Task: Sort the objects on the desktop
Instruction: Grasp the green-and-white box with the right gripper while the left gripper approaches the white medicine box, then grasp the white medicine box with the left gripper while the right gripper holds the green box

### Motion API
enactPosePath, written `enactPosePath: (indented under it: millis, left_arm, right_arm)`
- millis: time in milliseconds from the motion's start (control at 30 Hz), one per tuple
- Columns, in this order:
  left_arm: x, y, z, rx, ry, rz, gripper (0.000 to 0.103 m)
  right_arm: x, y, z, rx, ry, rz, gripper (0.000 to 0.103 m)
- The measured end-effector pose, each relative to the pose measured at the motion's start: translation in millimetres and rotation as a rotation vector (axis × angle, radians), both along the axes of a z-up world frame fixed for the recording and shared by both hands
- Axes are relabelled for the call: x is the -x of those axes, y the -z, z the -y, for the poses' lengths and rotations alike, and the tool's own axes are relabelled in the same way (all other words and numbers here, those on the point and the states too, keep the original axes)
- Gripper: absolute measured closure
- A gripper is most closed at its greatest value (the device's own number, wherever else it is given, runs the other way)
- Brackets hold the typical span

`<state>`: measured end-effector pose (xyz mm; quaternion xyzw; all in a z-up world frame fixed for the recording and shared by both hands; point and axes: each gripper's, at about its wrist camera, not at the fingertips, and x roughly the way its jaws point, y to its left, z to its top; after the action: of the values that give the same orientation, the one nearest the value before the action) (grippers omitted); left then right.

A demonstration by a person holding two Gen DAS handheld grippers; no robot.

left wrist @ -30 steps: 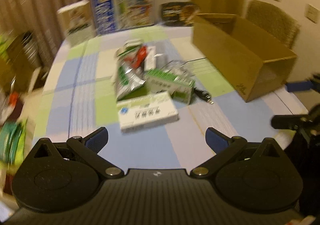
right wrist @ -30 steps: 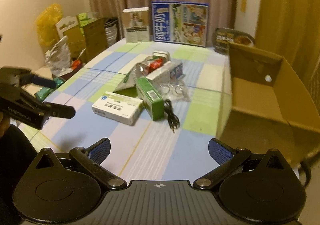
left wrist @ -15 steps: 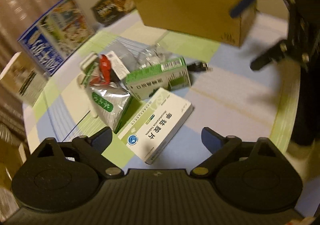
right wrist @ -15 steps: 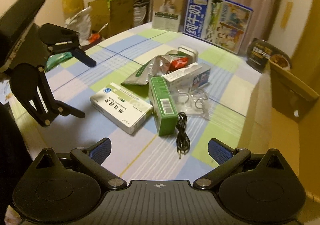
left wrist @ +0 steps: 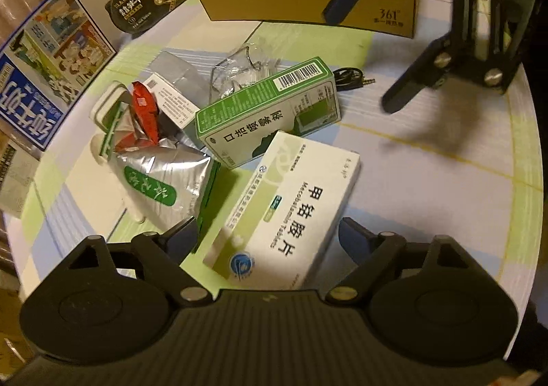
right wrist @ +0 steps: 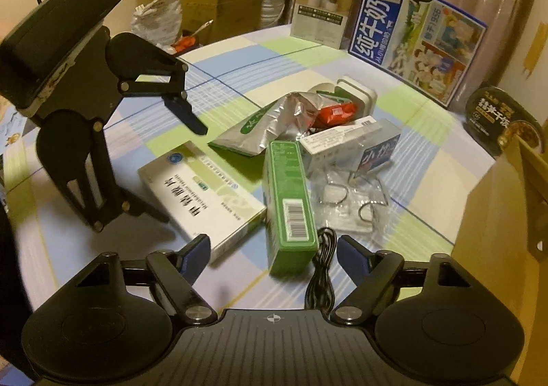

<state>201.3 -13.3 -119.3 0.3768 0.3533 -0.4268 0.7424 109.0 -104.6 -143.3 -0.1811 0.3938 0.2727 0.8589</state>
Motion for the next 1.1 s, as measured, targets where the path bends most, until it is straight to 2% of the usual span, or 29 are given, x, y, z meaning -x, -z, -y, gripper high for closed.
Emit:
enactPosePath:
  millis: [167,233,300,367,467,533,633,667,767,867,933,1033,1100]
  left_arm:
    - [-12.6,9.8,4.6,0.005,-0.009,-0.041,0.019]
    - [-17.2,12.4,4.2,0.012,-0.025,-0.074,0.02]
    - [-19.8,14.2,3.8,0.018,-0.036,-0.089,0.02]
    - [-19.1,13.6,3.7,0.018,-0.05,-0.092,0.021]
    - [-14.8,9.5,3.2,0.02,-0.089,-0.094,0.029]
    - [-9.3,6.4,3.3,0.019,-0.129,-0.101,0.041]
    - [1.8,1.3,3.7,0.023,-0.213,-0.12,0.054]
    - [5.8,-0.5,3.7,0.035,-0.244,-0.135,0.055]
    - [23.0,-3.7,5.0,0.052,-0.27,-0.143,0.055]
    - [38.0,-3.0,7.3,0.022,-0.224,-0.056,0.054]
    - [39.7,-3.7,6.8,-0.001,-0.189,0.012,0.039]
    - [30.5,-5.2,5.4,-0.017,-0.134,0.069,0.028]
    - [19.4,-4.5,6.5,-0.026,-0.097,0.058,0.025]
  right_arm:
    - [-21.5,13.4,-7.3,0.025,-0.03,-0.031,0.035]
    - [-25.8,17.9,-9.1,0.03,-0.031,-0.042,0.044]
    - [-29.8,20.8,-8.5,0.024,-0.014,-0.061,0.065]
    - [-30.1,20.3,-5.9,0.012,0.017,-0.07,0.073]
    - [-23.9,17.9,-0.2,-0.002,0.063,-0.095,0.075]
    - [-14.5,15.8,4.8,-0.016,0.099,-0.116,0.075]
    - [5.4,12.4,15.3,-0.06,0.161,-0.156,0.075]
    - [13.9,11.2,20.2,-0.076,0.184,-0.173,0.076]
    - [38.1,8.0,31.7,-0.113,0.232,-0.206,0.076]
    - [56.7,5.6,35.9,-0.097,0.244,-0.198,0.076]
    - [63.6,5.9,36.1,-0.083,0.242,-0.182,0.076]
    - [66.7,8.1,34.4,-0.069,0.234,-0.154,0.075]
    - [64.7,11.0,31.2,-0.058,0.221,-0.144,0.074]
